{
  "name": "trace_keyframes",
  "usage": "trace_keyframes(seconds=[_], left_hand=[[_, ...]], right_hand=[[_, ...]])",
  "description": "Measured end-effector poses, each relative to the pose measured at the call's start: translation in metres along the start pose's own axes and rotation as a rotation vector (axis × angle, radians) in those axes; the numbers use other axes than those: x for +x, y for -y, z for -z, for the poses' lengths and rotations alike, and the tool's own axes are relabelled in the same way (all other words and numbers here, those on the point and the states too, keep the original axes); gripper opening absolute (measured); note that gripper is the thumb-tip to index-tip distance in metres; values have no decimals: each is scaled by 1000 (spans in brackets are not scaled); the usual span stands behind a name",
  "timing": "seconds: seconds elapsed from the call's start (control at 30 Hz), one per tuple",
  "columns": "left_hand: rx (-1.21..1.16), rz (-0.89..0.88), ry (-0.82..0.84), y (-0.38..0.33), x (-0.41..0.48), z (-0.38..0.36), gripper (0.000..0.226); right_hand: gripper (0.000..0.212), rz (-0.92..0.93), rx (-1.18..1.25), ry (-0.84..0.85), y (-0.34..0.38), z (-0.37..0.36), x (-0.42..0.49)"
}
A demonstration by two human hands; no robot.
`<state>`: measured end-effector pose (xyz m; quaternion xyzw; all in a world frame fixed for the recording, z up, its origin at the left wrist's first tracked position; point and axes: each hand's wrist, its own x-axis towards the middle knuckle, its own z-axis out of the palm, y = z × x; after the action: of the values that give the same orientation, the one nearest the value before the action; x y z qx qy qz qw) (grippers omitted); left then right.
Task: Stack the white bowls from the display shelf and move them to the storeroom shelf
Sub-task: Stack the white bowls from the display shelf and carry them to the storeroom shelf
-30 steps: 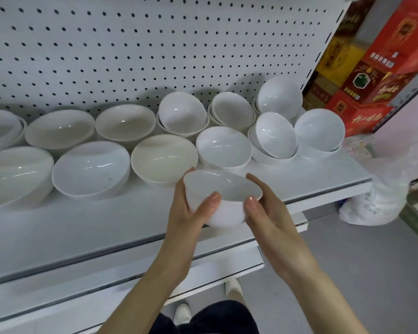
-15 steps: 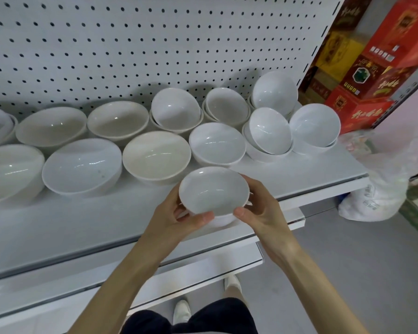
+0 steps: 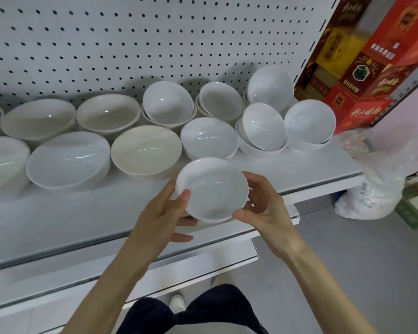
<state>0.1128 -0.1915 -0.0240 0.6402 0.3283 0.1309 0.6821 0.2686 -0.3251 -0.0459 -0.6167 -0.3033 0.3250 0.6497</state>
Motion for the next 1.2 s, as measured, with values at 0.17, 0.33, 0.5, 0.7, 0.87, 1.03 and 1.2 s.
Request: trace_keyframes(seconds=[0.17,0.33,0.5,0.7,0.87,1.03,1.2], left_hand=[[1,55,9,-1,3,-22,43],[-163,97,-7,-4,11,-54,39],[-245,119,-95,-4,17,-79,37],[-278,121,-218,-1,24,-97,36],[-235,85,-277,-1,32,-112,36],[-248,76,-318,0,34,-123,39],[-250,98,-364,-1,33,-125,34]], right_hand=[[69,-2,-4,36,-3,25,-3],[66,-33,-88,90,6,60,11],[63,-82,-116,196,10,87,23],[39,51,-325,139,24,121,53],[20,276,-497,17,66,145,123],[15,403,-796,144,84,143,188],[21,343,-941,319,81,131,222]])
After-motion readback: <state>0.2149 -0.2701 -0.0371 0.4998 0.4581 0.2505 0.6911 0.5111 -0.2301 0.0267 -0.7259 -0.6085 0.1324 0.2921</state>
